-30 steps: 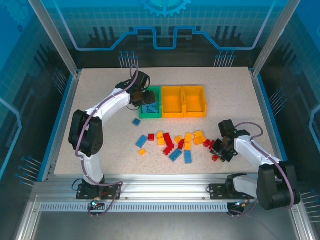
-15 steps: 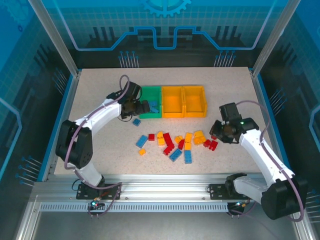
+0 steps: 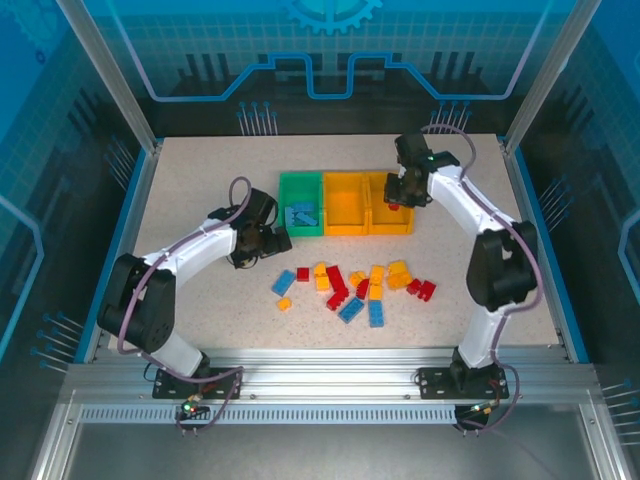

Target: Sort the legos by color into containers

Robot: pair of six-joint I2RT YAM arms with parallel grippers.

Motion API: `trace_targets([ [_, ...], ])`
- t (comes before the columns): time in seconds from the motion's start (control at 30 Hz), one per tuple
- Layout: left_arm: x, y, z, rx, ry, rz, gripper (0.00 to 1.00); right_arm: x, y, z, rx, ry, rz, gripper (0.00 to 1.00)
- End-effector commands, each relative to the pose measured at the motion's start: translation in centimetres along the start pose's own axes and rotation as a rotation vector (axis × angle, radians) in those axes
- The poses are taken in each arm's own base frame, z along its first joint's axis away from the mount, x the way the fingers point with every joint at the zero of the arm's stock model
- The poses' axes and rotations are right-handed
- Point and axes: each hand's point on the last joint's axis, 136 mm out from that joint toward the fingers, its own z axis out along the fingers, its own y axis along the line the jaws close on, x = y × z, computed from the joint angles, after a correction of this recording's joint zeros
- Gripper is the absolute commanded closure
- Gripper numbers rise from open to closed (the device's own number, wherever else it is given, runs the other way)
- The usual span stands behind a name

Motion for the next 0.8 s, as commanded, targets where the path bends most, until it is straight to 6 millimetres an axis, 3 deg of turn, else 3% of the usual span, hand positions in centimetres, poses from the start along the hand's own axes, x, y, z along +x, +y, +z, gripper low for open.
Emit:
trace_targets([
  [0.0,2.1,-0.2,-0.5,0.031,0.034,0.035,0.01,-0.7,-0.5,1.7,0.042,0.059,-0.022,0.82],
  [0.1,3.1,0.5,-0.2,-0.008,0.039,0.062,0.01,-0.8,-0.4,3.1,0.055,0.096,-0.022,0.8],
  [0.2,3.0,0.9,-0.1,-0.023,0.026,0.061,0.01,-0.9,-0.6,3.9,0.073,0.105,-0.014,0.75],
  [0.33,1.1,-0.4,-0.6,-0.004,-0.035,0.151,0.01,-0.9,-0.6,4.2,0.078,0.118,-0.014,0.62],
  [0.4,-0.1,-0.8,-0.2,-0.028,-0.054,0.221,0.01,-1.0,-0.3,3.7,0.064,0.111,-0.012,0.55],
  [0.53,-1.4,-1.6,1.4,-0.052,-0.027,0.305,0.01,-1.3,0.4,2.0,0.025,0.077,-0.002,0.3],
  [0.77,-3.0,-1.0,4.0,-0.079,0.022,0.197,0.02,-0.8,0.7,-0.6,-0.024,0.036,0.035,0.24],
])
